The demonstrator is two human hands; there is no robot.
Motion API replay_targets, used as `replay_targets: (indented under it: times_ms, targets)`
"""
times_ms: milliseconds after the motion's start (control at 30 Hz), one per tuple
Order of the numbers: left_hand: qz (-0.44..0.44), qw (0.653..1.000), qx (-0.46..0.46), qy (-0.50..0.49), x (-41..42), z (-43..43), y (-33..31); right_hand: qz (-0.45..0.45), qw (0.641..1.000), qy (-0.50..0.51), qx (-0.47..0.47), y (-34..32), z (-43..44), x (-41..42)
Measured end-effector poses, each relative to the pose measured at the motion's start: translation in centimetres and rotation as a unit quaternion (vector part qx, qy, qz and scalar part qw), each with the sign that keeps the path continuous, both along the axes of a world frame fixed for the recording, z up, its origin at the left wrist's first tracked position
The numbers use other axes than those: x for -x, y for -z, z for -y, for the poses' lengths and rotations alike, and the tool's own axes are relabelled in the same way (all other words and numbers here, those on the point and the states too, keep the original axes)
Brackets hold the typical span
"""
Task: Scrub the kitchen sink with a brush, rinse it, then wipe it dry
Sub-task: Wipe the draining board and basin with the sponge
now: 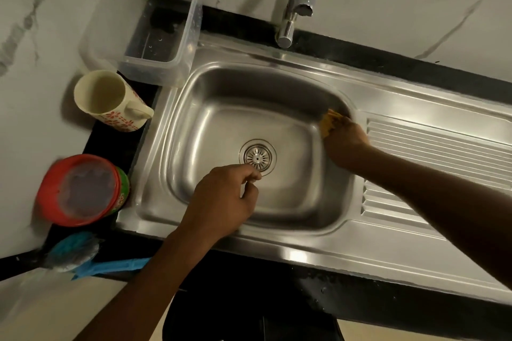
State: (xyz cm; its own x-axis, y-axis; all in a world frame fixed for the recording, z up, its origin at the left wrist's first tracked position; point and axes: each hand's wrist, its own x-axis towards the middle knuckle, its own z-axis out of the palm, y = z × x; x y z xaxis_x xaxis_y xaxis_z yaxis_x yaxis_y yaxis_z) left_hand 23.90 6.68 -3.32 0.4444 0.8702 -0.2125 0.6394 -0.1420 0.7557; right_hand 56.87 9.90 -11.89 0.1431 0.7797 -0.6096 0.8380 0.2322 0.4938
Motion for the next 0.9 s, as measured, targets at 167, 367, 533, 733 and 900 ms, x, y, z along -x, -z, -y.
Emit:
replay_targets:
  times_ms: [167, 367, 533, 733, 900]
  targets:
    - [-0.012, 1.0, 0.009, 0.011, 1.1, 0.1, 0.6, 0.015, 0.999, 0.014, 0.034, 0.2, 3.6, 1.9]
    - [-0.018, 0.999, 0.012, 0.027, 1.9, 0.0, 0.6, -0.04, 0.991, 0.017, 0.13, -2.3, 7.8, 6.0]
    - [-0.02, 0.999, 0.008, 0.038, 2.3, -0.3, 0.6, -0.136, 0.979, 0.041, 0.146, -3.9, 10.2, 8.8]
    - [-0.016, 0.999, 0.011, 0.037, 2.9, -0.8, 1.1, -0.255, 0.923, 0.221, 0.184, -2.7, 10.3, 11.1]
    - [-0.021, 0.999, 0.018, 0.032, 3.7, -1.5, 1.4, -0.368, 0.871, 0.299, 0.131, -2.2, 8.7, 16.8]
